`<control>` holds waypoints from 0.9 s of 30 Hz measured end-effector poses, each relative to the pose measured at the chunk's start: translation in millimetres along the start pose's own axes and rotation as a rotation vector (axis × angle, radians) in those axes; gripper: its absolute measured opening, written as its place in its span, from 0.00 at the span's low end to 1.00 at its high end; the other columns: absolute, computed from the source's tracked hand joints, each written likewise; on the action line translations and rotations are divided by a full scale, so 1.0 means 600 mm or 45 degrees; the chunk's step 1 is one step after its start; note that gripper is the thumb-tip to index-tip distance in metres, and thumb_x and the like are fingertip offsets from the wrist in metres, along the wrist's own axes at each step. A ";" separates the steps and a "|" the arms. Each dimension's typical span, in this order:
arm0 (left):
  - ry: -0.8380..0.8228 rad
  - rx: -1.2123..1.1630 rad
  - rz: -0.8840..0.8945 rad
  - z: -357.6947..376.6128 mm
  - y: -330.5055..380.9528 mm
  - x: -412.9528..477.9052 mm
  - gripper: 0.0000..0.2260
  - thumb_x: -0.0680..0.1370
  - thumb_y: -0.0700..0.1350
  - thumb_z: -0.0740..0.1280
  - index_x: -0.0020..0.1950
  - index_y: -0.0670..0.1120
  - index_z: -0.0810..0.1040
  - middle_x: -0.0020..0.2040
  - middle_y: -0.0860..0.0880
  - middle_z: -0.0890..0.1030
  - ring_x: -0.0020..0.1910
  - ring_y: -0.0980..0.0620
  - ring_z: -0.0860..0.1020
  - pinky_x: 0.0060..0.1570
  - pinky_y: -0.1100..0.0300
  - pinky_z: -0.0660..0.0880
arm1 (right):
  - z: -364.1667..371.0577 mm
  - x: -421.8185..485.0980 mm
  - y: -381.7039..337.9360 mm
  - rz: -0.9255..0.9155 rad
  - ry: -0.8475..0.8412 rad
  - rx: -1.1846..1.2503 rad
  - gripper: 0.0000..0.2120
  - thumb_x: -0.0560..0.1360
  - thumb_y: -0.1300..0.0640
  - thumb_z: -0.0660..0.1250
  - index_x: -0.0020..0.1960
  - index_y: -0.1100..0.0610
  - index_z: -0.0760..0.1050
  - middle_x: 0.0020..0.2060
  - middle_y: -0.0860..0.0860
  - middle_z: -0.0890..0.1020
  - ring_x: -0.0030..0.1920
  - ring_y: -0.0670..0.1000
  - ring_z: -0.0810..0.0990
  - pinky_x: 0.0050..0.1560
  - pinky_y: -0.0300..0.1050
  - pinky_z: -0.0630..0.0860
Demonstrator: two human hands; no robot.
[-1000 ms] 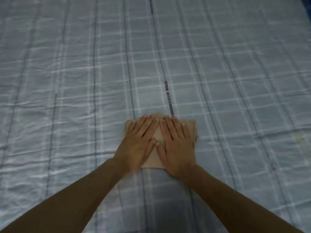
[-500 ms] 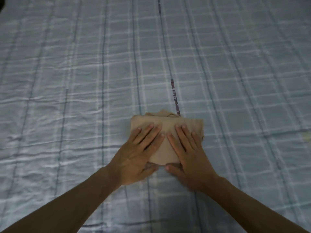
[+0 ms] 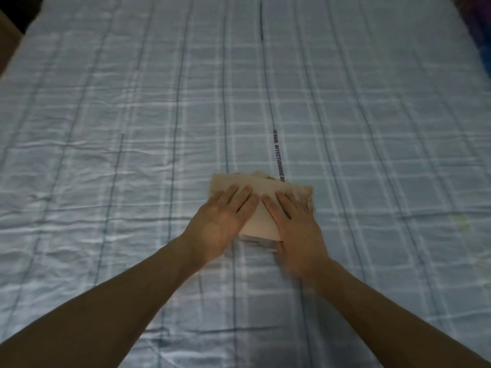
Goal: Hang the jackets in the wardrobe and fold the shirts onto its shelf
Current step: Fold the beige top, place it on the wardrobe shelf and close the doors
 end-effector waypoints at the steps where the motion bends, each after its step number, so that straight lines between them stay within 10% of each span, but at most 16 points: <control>1: -0.005 -0.009 -0.023 -0.025 -0.004 -0.006 0.43 0.52 0.31 0.79 0.67 0.39 0.73 0.64 0.38 0.79 0.58 0.37 0.80 0.53 0.45 0.80 | -0.019 0.003 -0.016 -0.028 0.023 -0.014 0.36 0.69 0.49 0.68 0.74 0.53 0.60 0.68 0.63 0.72 0.67 0.64 0.73 0.64 0.65 0.71; 22: 0.192 0.606 -0.679 -0.831 -0.064 -0.591 0.30 0.67 0.42 0.76 0.68 0.46 0.71 0.59 0.47 0.76 0.54 0.43 0.76 0.44 0.47 0.77 | -0.500 -0.045 -0.815 -0.831 0.452 -0.006 0.28 0.68 0.59 0.73 0.67 0.54 0.72 0.62 0.55 0.77 0.59 0.57 0.77 0.57 0.54 0.76; 27: 0.222 0.796 -0.900 -0.985 -0.029 -0.789 0.20 0.74 0.49 0.62 0.65 0.45 0.74 0.55 0.45 0.79 0.51 0.40 0.78 0.41 0.47 0.77 | -0.571 -0.103 -1.027 -1.161 0.521 0.108 0.27 0.67 0.60 0.73 0.65 0.55 0.74 0.57 0.54 0.79 0.55 0.57 0.78 0.54 0.55 0.77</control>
Point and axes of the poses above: each hand's wrist, its own x-axis towards the middle knuckle, its own z-axis out of the palm, y = z × x, the point moved 4 cm from there along x, towards the middle knuckle
